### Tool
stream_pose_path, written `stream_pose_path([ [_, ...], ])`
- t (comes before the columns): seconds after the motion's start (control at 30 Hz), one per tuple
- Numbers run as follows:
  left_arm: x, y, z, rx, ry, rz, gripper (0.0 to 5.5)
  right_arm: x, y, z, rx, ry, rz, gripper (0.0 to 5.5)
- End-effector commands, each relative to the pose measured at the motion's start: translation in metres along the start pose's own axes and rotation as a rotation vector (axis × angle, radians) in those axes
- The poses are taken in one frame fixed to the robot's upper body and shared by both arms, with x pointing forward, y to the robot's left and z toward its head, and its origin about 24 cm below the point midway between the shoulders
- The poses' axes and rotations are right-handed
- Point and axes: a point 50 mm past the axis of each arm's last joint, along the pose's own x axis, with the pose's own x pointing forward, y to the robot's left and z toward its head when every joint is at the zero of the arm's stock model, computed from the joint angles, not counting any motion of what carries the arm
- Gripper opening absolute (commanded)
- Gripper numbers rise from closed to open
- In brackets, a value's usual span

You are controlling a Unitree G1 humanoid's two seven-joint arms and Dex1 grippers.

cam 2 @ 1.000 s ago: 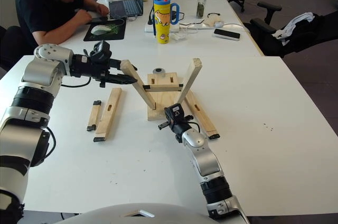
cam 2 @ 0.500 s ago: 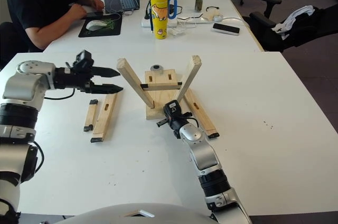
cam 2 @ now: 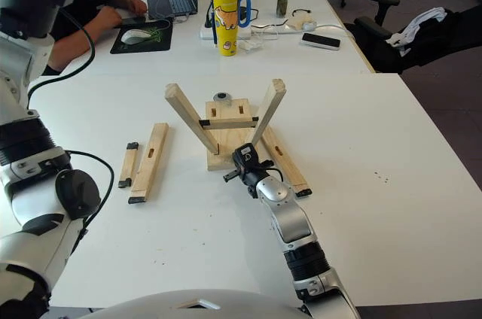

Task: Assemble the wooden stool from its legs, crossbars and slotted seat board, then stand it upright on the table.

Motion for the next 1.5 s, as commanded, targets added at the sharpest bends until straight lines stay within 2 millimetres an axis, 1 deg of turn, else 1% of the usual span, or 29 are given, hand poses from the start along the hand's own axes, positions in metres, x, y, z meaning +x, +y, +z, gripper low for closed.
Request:
stream_pose_path([
  [0.03, -0.046, 0.028, -0.127, -0.031, 0.589, 0.315, 0.64, -0.006, 0.015, -0.049, 0.051, 0.229, 0.056, 0.00],
  [0.07, -0.070, 0.029, -0.153, -0.033, 0.728, 0.378, 0.47, -0.006, 0.016, -0.050, 0.052, 0.236, 0.059, 0.00],
  [0.1, -0.089, 0.027, -0.172, -0.065, 0.814, 0.428, 0.27, -0.006, 0.017, -0.051, 0.053, 0.249, 0.059, 0.00],
  [0.13, -0.100, 0.027, -0.182, -0.065, 0.866, 0.463, 0.13, -0.006, 0.017, -0.052, 0.050, 0.260, 0.056, 0.00],
  [0.17, -0.102, 0.030, -0.184, -0.044, 0.863, 0.492, 0.02, -0.006, 0.017, -0.053, 0.050, 0.271, 0.053, 0.00],
  [0.2, -0.095, 0.033, -0.178, -0.027, 0.809, 0.499, 0.02, -0.006, 0.017, -0.054, 0.047, 0.281, 0.051, 0.00],
  [0.23, -0.083, 0.037, -0.168, 0.005, 0.739, 0.493, 0.02, -0.005, 0.017, -0.055, 0.046, 0.290, 0.050, 0.00],
  [0.3, -0.050, 0.040, -0.135, 0.108, 0.564, 0.444, 0.02, -0.005, 0.016, -0.056, 0.049, 0.293, 0.047, 0.00],
  [0.37, -0.018, 0.036, -0.095, 0.206, 0.386, 0.390, 0.02, -0.005, 0.015, -0.057, 0.052, 0.292, 0.044, 0.00],
  [0.4, -0.006, 0.032, -0.078, 0.237, 0.311, 0.366, 0.02, -0.005, 0.015, -0.057, 0.053, 0.291, 0.043, 0.00],
  [0.53, 0.022, 0.004, -0.016, 0.317, 0.050, 0.249, 0.02, -0.004, 0.014, -0.058, 0.049, 0.289, 0.042, 0.00],
  [0.57, 0.026, -0.003, -0.006, 0.325, 0.003, 0.232, 0.02, -0.004, 0.013, -0.058, 0.050, 0.287, 0.039, 0.00],
  [0.6, 0.026, -0.006, -0.008, 0.310, 0.010, 0.224, 0.02, -0.005, 0.013, -0.058, 0.052, 0.287, 0.036, 0.00],
  [0.67, 0.012, 0.001, -0.043, 0.236, 0.132, 0.292, 0.02, -0.005, 0.012, -0.058, 0.055, 0.285, 0.031, 0.00],
  [0.7, -0.001, 0.007, -0.068, 0.186, 0.230, 0.351, 0.02, -0.005, 0.012, -0.058, 0.056, 0.284, 0.031, 0.00],
  [0.77, -0.046, 0.020, -0.139, 0.073, 0.527, 0.549, 0.02, -0.005, 0.012, -0.057, 0.055, 0.281, 0.031, 0.00],
  [0.8, -0.069, 0.019, -0.172, 0.052, 0.687, 0.611, 0.02, -0.005, 0.012, -0.056, 0.055, 0.281, 0.031, 0.00],
  [0.83, -0.088, 0.020, -0.193, 0.028, 0.774, 0.673, 0.02, -0.005, 0.012, -0.056, 0.056, 0.280, 0.032, 0.00],
  [0.87, -0.100, 0.021, -0.205, 0.017, 0.820, 0.718, 0.02, -0.005, 0.013, -0.055, 0.057, 0.278, 0.032, 0.00],
  [0.9, -0.104, 0.025, -0.206, 0.061, 0.829, 0.743, 0.02, -0.005, 0.013, -0.055, 0.057, 0.276, 0.035, 0.00],
  [0.93, -0.100, 0.028, -0.200, 0.091, 0.796, 0.756, 0.02, -0.004, 0.013, -0.054, 0.053, 0.276, 0.039, 0.00],
  [1.0, -0.079, 0.035, -0.178, 0.211, 0.678, 0.745, 0.02, -0.004, 0.011, -0.052, 0.050, 0.271, 0.036, 0.00],
  [1.07, -0.061, 0.037, -0.151, 0.312, 0.501, 0.745, 0.02, -0.002, 0.009, -0.047, 0.064, 0.225, 0.028, 0.00],
  [1.1, -0.056, 0.037, -0.138, 0.379, 0.425, 0.760, 0.02, -0.001, 0.009, -0.043, 0.071, 0.197, 0.028, 0.00],
  [1.17, -0.054, 0.032, -0.116, 0.490, 0.296, 0.801, 0.02, 0.001, 0.012, -0.039, 0.069, 0.179, 0.050, 0.00],
  [1.27, -0.066, 0.021, -0.095, 0.615, 0.182, 0.921, 0.02, 0.002, 0.018, -0.035, 0.069, 0.171, 0.090, 0.00],
  [1.37, -0.085, 0.005, -0.097, 0.675, 0.186, 0.986, 0.02, 0.009, 0.022, -0.028, 0.069, 0.151, 0.110, 0.00],
  [1.43, -0.096, -0.004, -0.110, 0.668, 0.250, 0.996, 0.02, 0.013, 0.021, -0.025, 0.062, 0.141, 0.107, 0.00],
  [1.5, -0.114, -0.014, -0.130, 0.597, 0.348, 1.024, 0.02, 0.020, 0.019, -0.014, 0.058, 0.107, 0.094, 0.00],
])
